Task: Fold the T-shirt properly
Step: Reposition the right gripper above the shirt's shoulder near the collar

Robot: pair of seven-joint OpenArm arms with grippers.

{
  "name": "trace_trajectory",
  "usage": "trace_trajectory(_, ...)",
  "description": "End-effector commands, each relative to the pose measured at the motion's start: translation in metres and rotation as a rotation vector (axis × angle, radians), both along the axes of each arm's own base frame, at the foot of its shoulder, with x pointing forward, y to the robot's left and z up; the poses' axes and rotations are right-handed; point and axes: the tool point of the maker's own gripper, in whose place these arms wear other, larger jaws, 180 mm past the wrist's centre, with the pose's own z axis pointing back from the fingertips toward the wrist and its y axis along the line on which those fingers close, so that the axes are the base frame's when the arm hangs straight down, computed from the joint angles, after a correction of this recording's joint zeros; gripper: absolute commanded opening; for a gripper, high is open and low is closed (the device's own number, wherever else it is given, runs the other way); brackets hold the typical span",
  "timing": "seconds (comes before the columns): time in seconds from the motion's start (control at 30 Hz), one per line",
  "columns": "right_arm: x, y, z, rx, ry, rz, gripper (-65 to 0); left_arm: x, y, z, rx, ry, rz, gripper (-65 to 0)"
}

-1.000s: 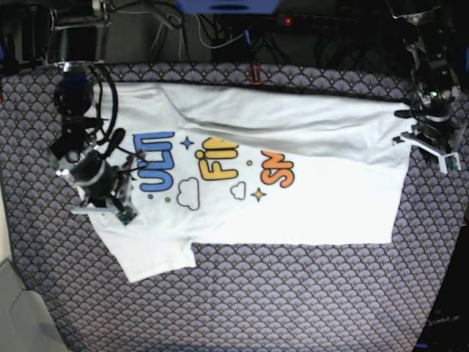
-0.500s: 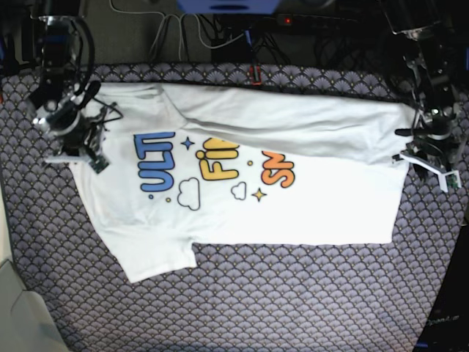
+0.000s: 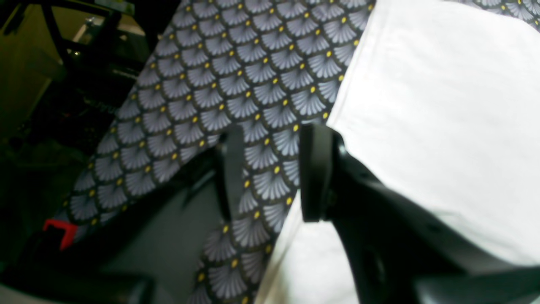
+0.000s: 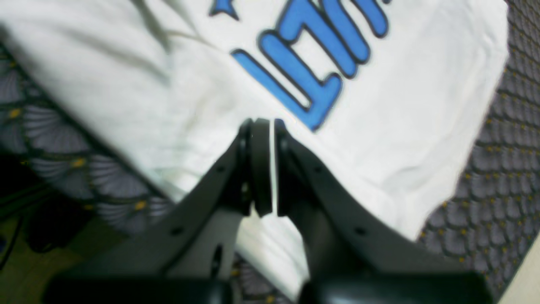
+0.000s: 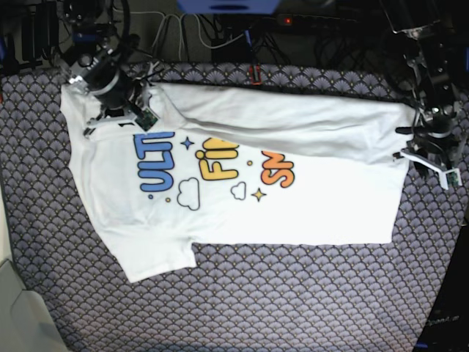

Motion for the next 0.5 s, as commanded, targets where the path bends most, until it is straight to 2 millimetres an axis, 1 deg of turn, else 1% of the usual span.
trace_trajectory(0.0,-0.003,0.006,0.005,0.019,-0.015,0.018,-65.0,0.008,0.006,0.017,0.03,-0.05,-0.005,-43.2)
trace_trajectory(0.1,-0.017,0.014,-0.002,0.018,0.019,0.052,-61.4,0.008,0.006,0.017,0.03,-0.048,-0.004,-43.2)
trace_trajectory(0.17,-0.022,0.016,-0.004,0.023,0.033,0.057,-60.0,0.008,0.006,0.017,0.03,-0.048,-0.004,-43.2)
trace_trajectory(0.23,-0.023,0.017,-0.005,0.025,0.037,0.055,-58.5,0.008,0.006,0.017,0.03,-0.048,-0.004,-43.2)
trace_trajectory(0.47,-0.026,0.018,-0.007,0.029,0.044,0.053,-49.4,0.008,0.005,0.017,0.03,-0.048,-0.006,-43.2)
